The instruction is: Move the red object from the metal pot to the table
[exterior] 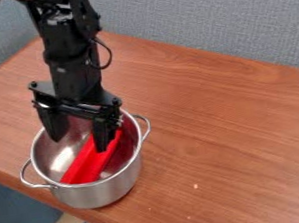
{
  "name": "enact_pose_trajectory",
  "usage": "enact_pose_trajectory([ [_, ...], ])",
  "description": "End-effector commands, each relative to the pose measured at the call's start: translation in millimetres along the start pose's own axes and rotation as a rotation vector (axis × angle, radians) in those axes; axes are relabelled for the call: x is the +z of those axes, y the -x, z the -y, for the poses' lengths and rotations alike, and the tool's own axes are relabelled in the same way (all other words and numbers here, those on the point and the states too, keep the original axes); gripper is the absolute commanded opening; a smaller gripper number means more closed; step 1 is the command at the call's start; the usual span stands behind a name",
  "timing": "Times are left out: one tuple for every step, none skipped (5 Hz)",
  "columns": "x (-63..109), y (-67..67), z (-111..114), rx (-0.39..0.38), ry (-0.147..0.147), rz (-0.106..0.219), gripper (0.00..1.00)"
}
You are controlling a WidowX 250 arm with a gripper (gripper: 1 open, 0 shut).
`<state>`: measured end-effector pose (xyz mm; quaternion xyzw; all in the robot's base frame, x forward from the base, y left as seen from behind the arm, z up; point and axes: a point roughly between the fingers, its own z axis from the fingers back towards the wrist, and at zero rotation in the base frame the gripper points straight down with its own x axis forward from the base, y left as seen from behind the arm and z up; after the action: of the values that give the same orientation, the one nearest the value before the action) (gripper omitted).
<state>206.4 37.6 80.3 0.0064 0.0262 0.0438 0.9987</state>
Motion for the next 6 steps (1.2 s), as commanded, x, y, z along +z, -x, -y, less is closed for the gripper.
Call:
enact_pose_trajectory([
  [19.4,-6.9,-4.3,0.02,-0.003,0.069,1.0],
  [24.7,-6.1,-4.9,0.029,-0.004,0.079,1.0],
  [26.7,-5.7,-5.8,0.038,-0.005,0.082,1.0],
  [30.4,-5.5,-6.3,0.043,-0.001,0.087,1.0],
  [34.5,-5.6,-6.4,0.047,0.002,0.096,1.0],
  [37.5,-5.3,-5.5,0.048,0.005,0.097,1.0],
])
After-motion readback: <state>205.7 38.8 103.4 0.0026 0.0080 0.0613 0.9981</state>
